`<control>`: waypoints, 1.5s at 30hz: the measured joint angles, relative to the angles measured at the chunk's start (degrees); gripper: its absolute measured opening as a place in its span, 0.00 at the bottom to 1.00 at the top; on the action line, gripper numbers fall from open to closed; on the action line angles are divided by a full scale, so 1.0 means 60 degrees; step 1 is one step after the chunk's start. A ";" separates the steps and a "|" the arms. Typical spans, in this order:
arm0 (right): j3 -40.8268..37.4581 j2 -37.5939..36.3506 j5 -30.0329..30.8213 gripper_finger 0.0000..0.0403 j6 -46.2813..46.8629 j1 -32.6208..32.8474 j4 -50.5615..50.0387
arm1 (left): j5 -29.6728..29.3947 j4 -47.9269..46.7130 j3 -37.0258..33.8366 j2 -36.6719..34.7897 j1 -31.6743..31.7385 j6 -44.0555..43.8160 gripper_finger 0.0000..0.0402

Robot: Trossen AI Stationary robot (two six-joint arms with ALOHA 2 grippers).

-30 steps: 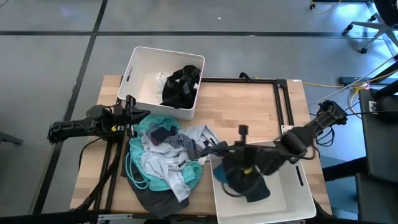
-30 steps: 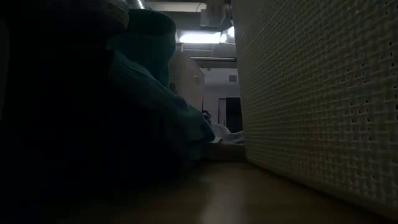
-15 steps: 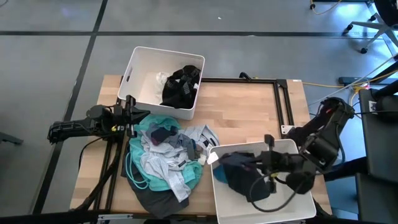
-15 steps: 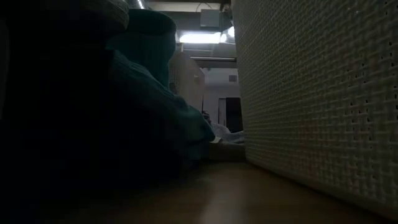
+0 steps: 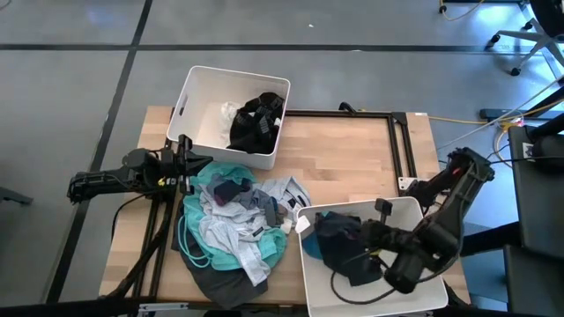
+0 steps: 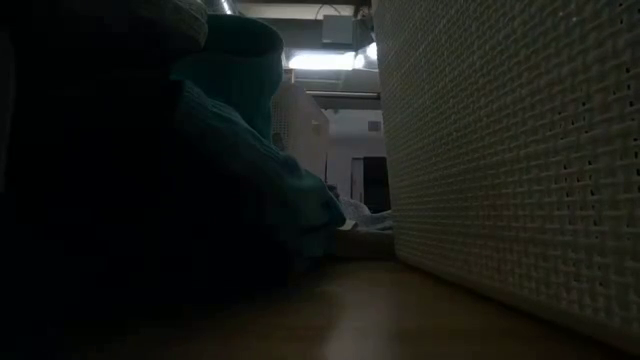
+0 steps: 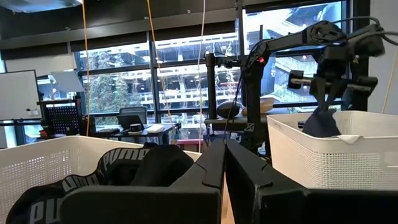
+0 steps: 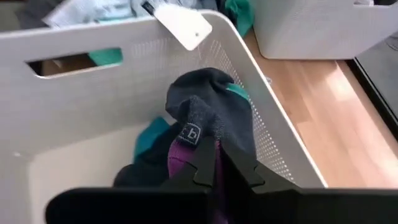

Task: Sort clothes
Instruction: Put the purple black sock into the bottom white bin, then put the gray blue sock into the bottom white bin

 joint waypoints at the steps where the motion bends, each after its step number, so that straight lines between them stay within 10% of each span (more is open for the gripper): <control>1: 0.0000 0.0101 -0.0004 0.04 0.0002 -0.0023 -0.0045 | 0.0000 0.0001 0.0000 0.0002 0.0001 0.0003 0.01; 11: -0.0007 0.0943 -0.0727 0.06 -0.0628 -0.1081 -0.0082 | 0.0000 0.0002 0.0000 -0.0001 0.0001 -0.0019 0.01; 24: -0.0007 0.1060 -0.1598 0.46 -0.1041 -0.1574 0.0174 | 0.0000 -0.0007 0.0000 0.0003 0.0000 -0.0016 0.01; 45: -0.0004 0.1060 -0.2106 0.52 -0.7786 -0.3680 0.6052 | -0.0001 -0.0051 0.0000 0.0002 -0.0002 -0.0022 0.01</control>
